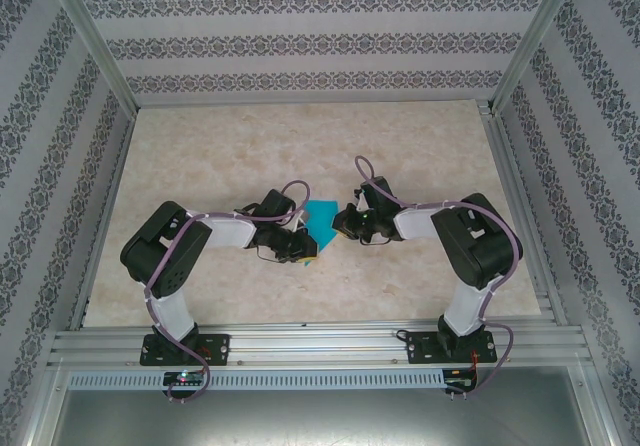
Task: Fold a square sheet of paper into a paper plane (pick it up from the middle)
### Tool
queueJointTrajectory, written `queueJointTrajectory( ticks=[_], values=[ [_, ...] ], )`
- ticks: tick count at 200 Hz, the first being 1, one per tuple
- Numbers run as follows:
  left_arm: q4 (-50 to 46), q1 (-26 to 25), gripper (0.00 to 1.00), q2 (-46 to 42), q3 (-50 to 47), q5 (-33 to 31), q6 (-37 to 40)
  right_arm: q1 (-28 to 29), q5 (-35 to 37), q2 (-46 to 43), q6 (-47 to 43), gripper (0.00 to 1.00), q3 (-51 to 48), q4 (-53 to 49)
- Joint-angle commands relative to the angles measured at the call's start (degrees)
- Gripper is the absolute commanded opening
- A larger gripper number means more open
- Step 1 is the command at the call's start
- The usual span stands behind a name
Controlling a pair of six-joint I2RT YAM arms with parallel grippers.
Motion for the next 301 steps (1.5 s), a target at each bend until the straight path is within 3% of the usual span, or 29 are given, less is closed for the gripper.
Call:
queueJointTrajectory(
  ticks=[1,37,96,160,224,301],
  values=[
    [-6.36,0.52,0.15,0.73,-1.49,-3.25,1.73,1.13,1.83,-4.46,-1.9,0.1,1.44,-3.32],
    [-7.99,0.54,0.14,1.06,0.52,-3.77,3.21,3.37,1.89,-6.8,-2.99,0.05,0.93,-3.91],
    [-8.59,0.54,0.13,1.26,1.23,-3.85,3.35,7.4,0.9,1.11,1.15,0.02,0.43,3.42],
    [-9.87,0.54,0.12,0.73,0.47,-4.56,4.62,2.15,5.27,3.78,-0.8,0.04,-2.17,3.33],
    [-10.13,0.54,0.11,0.63,-0.09,-4.57,5.67,-3.53,3.48,3.2,-3.7,0.06,-2.46,5.5],
    [-11.77,0.54,0.12,0.64,1.09,-3.59,7.68,0.21,-0.09,-2.92,-3.94,0.09,0.58,4.01]
  ],
)
